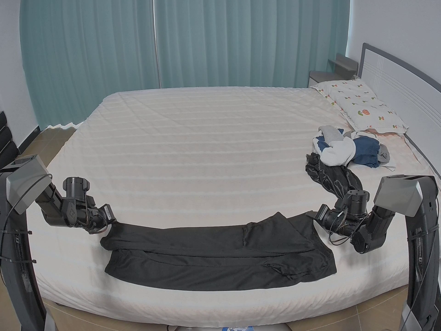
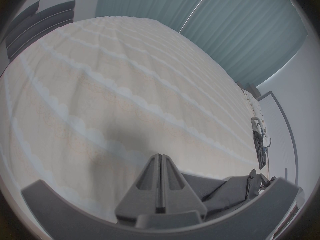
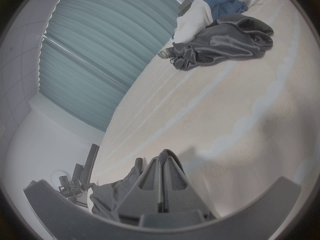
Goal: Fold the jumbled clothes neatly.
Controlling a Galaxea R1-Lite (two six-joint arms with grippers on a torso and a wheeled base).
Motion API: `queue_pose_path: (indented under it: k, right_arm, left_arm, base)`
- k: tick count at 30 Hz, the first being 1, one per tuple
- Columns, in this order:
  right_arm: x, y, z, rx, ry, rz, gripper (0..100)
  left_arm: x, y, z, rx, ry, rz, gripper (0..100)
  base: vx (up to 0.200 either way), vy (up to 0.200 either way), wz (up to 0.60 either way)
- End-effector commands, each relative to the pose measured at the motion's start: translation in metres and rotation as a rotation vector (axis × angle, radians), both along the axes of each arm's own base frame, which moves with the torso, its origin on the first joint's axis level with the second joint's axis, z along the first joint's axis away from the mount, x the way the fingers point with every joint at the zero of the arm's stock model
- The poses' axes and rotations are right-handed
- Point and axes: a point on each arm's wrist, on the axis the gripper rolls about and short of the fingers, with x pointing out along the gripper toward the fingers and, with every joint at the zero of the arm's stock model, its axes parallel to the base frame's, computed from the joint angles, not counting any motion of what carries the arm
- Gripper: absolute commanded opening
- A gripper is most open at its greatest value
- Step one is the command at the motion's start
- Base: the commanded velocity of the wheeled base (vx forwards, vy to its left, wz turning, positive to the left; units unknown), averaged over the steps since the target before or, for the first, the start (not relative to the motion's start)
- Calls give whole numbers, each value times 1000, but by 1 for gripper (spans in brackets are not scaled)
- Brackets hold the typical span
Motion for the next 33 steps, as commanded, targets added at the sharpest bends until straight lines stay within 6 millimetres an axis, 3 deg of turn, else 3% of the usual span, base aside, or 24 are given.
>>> queue_pose_path:
  k: [1,10,30,31,33]
  right_arm:
    - [3,-4,2,12,-16,-13,0]
    - [8,-5,7,46,-85,-27,0]
    - [25,-5,-12,21,-101,-89,0]
    - [24,-5,-13,19,-95,-90,100]
    - [24,-4,-14,19,-97,-89,100]
  left_arm:
    - [1,2,3,-5,-8,11,0]
    - [3,2,2,-20,-8,26,0]
    - [4,1,-3,-25,3,25,0]
    - [4,1,-3,-24,3,26,0]
    - [3,0,-4,-25,6,24,0]
  base:
    - [0,0,0]
    - [0,0,0]
    - [0,0,0]
    - [0,0,0]
    - [0,0,0]
